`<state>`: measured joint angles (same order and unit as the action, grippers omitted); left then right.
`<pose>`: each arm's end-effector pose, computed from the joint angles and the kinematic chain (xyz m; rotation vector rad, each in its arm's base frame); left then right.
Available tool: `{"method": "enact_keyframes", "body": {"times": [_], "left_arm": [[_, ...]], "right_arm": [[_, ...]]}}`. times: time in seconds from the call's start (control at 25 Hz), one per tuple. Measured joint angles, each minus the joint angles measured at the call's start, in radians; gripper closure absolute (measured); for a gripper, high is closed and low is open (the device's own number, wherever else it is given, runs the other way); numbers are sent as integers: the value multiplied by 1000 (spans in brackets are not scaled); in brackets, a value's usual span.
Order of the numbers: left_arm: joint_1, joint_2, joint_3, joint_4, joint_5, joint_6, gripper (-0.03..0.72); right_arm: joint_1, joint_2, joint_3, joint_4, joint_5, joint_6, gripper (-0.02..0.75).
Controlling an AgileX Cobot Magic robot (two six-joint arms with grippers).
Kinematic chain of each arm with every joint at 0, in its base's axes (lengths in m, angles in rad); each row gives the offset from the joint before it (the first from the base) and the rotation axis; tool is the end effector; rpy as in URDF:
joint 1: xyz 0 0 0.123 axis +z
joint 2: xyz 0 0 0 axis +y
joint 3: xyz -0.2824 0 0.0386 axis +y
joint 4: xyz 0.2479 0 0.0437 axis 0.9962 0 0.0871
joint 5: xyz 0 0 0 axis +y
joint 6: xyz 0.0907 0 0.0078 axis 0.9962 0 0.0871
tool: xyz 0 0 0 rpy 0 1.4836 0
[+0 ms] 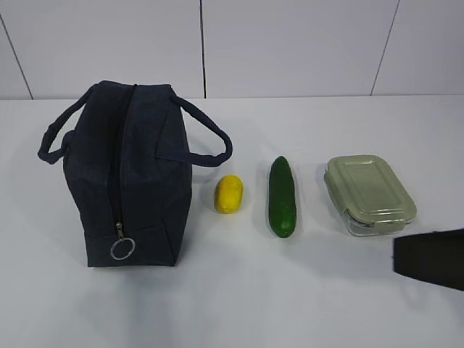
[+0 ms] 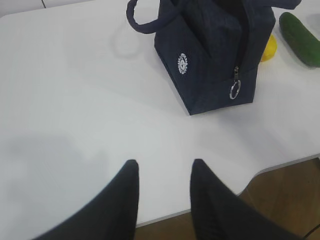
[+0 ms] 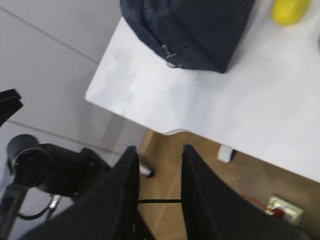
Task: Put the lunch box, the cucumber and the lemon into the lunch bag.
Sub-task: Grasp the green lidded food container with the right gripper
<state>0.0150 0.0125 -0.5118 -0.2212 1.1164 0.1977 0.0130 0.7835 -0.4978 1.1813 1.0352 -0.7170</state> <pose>-0.0075 -0.0181 0.2777 0.2075 2.0722 -0.1378 0.1160 0.0740 0.2834 -0.2789 2.2087 1.1619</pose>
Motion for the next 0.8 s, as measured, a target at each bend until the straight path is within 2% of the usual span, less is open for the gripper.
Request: {"method": "enact_keyframes", "body": {"times": [0.12, 0.32, 0.56, 0.8], "left_arm": [[0, 0, 2, 2, 0, 0, 450], [0, 0, 2, 2, -1, 0, 450], [0, 0, 2, 2, -1, 0, 450], [0, 0, 2, 2, -1, 0, 450]], "right_arm": [[0, 158, -30, 64, 55, -125, 514], [-19, 380, -192, 71, 139, -241, 514], [-211, 589, -369, 57, 153, -270, 514], [-343, 697, -449, -25, 153, -276, 514]]}}
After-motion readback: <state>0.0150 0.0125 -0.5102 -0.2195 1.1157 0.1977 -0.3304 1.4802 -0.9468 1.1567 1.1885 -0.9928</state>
